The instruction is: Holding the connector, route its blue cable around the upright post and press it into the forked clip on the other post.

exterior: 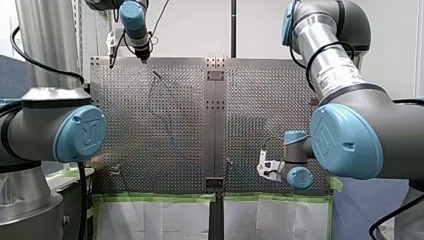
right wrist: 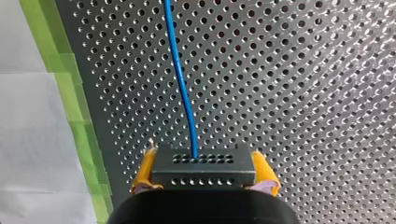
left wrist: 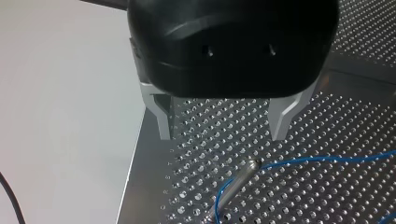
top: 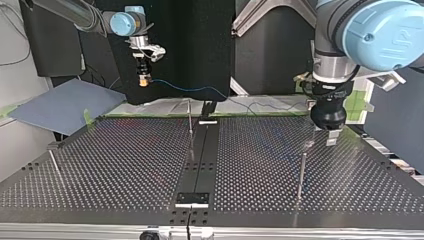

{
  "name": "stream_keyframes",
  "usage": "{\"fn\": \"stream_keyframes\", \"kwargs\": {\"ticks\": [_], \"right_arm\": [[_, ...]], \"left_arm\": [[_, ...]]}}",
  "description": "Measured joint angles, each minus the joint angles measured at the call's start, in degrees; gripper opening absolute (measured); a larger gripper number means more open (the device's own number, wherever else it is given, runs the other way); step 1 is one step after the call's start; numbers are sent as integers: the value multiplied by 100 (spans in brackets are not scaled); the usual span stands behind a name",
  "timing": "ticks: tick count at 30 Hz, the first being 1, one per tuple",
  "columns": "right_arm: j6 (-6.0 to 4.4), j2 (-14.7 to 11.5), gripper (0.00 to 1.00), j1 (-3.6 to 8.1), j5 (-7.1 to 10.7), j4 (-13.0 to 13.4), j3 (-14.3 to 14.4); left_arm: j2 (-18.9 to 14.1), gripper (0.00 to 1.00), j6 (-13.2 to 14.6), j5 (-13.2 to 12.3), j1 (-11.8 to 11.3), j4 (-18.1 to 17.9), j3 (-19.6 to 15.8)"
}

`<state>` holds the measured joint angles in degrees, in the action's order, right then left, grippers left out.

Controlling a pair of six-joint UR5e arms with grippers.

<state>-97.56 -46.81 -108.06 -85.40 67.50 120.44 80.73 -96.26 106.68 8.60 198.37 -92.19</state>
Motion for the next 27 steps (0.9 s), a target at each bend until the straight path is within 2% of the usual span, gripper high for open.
{"fn": "stream_keyframes", "kwargs": {"ticks": [13,27], "right_arm": [[7,0,0,-17,3,-20,1],[12,0,0,-29,5,-22,1]], "left_arm": [[7,100,-10,260,77,58,-5],[10,100,16,347,149,38,-4]]}}
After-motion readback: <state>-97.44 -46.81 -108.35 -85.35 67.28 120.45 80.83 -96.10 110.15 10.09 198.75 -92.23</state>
